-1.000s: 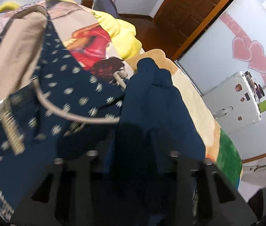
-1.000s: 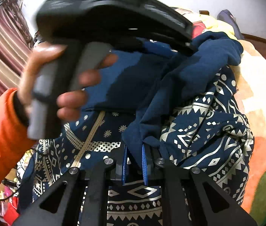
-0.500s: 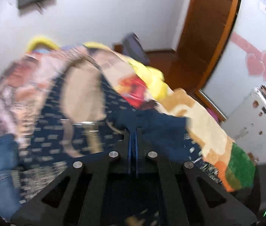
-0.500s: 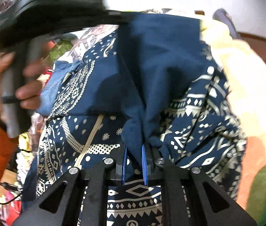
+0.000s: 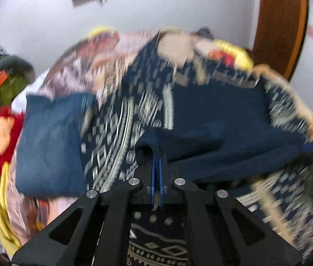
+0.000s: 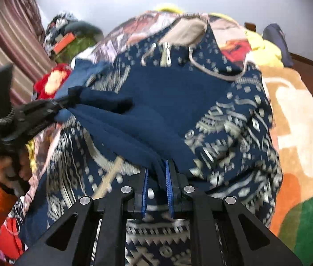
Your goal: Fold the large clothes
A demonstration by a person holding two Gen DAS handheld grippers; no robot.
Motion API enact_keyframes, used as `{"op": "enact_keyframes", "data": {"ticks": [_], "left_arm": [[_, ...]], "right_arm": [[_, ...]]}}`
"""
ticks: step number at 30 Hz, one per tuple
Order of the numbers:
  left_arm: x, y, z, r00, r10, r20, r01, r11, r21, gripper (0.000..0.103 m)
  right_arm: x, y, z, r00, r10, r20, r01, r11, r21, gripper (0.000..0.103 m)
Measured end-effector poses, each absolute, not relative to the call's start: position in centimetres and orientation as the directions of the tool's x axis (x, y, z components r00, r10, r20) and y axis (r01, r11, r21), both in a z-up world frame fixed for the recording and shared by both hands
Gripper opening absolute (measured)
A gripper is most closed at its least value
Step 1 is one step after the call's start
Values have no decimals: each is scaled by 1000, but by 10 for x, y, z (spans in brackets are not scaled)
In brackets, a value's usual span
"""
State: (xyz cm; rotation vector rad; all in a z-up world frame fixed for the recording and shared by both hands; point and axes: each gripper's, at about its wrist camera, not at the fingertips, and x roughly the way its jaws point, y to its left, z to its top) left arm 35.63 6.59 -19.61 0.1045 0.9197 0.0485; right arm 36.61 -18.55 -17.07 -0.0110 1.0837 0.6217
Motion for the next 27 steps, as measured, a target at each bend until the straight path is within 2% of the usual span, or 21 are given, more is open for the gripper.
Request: {"op": "enact_keyframes", "data": {"ticks": [1,4,8,10,12,14,15,19,27], "left_arm": [[354,68,-205,592,110,-799,-8,991,131,3],[352,82,-222,561,67,-825,-29,998,61,3],[342,93,-208,547,-60,-835,31,998,-51,5],[336,99,-200,532,-113,-839,48,994,-103,12],[329,108,-190,537,-134,-833,35,990,-137,35],[321,122,-178,567,-130,-813,11,989,-150,49],[319,129,-172,582,-116,-805,-5,989,-146,52],[330,151,-160,589,-86,-804,-38,990,-133,55],[397,143,-201,440,-267,-857,13,956,-291,58]], "right_arm": [[362,-191,-176,319,430,-845,-469,846,254,9],[356,-215,-185,389,205,-898,-410,911,30,9],[356,-256,-183,365,161,-917,-362,932,20,9],[359,-268,-173,393,163,-905,-333,943,25,9],[362,-272,-162,424,167,-890,-311,950,30,9],[369,-272,-153,457,177,-872,-297,954,39,9],[372,-270,-150,468,183,-865,-293,955,43,9],[392,-251,-147,490,213,-845,-292,954,70,9],[422,-225,-181,450,231,-863,-286,952,106,9]]}}
